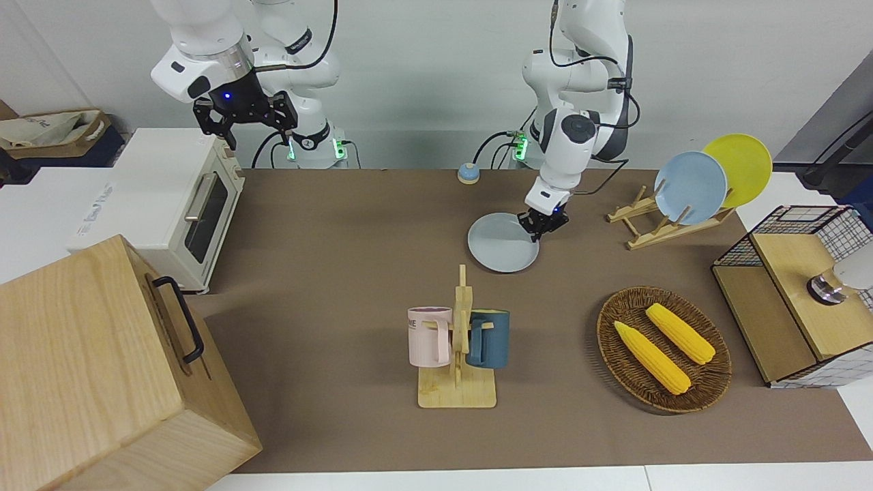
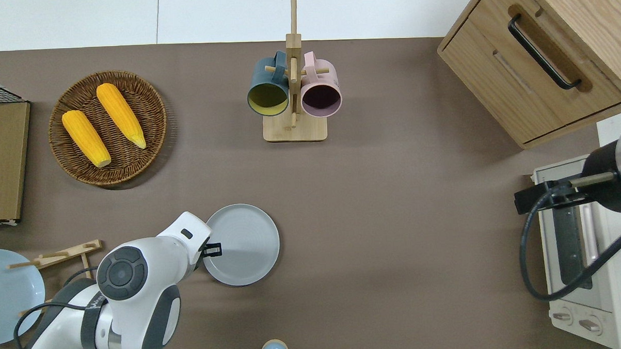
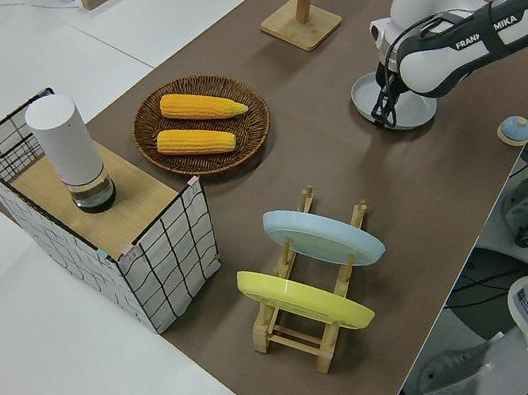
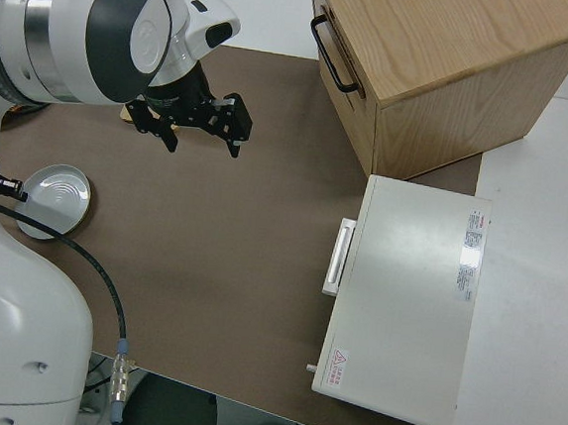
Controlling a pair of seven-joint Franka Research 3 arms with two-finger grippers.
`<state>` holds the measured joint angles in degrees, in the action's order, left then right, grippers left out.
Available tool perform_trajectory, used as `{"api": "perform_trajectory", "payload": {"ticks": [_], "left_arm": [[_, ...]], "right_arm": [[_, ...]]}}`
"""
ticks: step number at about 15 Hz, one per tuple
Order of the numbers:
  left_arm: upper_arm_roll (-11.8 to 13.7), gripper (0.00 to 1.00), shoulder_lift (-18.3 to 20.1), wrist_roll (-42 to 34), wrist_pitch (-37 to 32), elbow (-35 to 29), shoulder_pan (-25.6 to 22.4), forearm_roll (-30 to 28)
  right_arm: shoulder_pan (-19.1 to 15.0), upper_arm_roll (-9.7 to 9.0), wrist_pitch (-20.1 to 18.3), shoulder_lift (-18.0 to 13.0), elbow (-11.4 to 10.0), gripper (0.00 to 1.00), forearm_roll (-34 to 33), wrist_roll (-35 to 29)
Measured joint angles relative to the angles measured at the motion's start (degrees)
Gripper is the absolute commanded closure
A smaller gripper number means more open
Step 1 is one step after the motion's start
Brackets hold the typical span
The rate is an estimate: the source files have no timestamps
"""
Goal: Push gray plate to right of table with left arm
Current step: 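Push the gray plate with the left gripper toward the toaster oven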
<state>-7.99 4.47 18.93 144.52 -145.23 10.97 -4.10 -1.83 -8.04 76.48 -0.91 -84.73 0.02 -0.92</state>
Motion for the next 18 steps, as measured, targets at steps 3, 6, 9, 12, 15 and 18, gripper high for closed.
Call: {"api": "perform_trajectory", "payload": {"ticks": [3,6,9,12,15,18], "left_arm": [[-0.2,1.0,-0.6,4.3,0.1,0.9,2.9,0.0],[-0.2,1.0,-1.3,6.8,0.1,1.7,4.7,0.0],[-0.2,1.0,-2.0,9.4,0.2,2.7,6.4,0.0],[-0.5,1.0,-2.7,12.0,0.3,3.7,8.1,-0.1],[-2.1,1.0,-3.7,13.6,0.3,5.0,8.4,-1.7],[-3.3,1.0,-5.7,15.6,1.3,6.2,9.0,-1.9]], "right_arm": [[0.0,0.0,0.0,0.0,0.0,0.017,0.0,0.0],[0.0,0.0,0.0,0.0,0.0,0.017,0.0,0.0],[0.0,0.0,0.0,0.0,0.0,0.017,0.0,0.0],[0.0,0.0,0.0,0.0,0.0,0.017,0.0,0.0],[0.0,0.0,0.0,0.0,0.0,0.017,0.0,0.0],[0.0,0.0,0.0,0.0,0.0,0.017,0.0,0.0]]}}
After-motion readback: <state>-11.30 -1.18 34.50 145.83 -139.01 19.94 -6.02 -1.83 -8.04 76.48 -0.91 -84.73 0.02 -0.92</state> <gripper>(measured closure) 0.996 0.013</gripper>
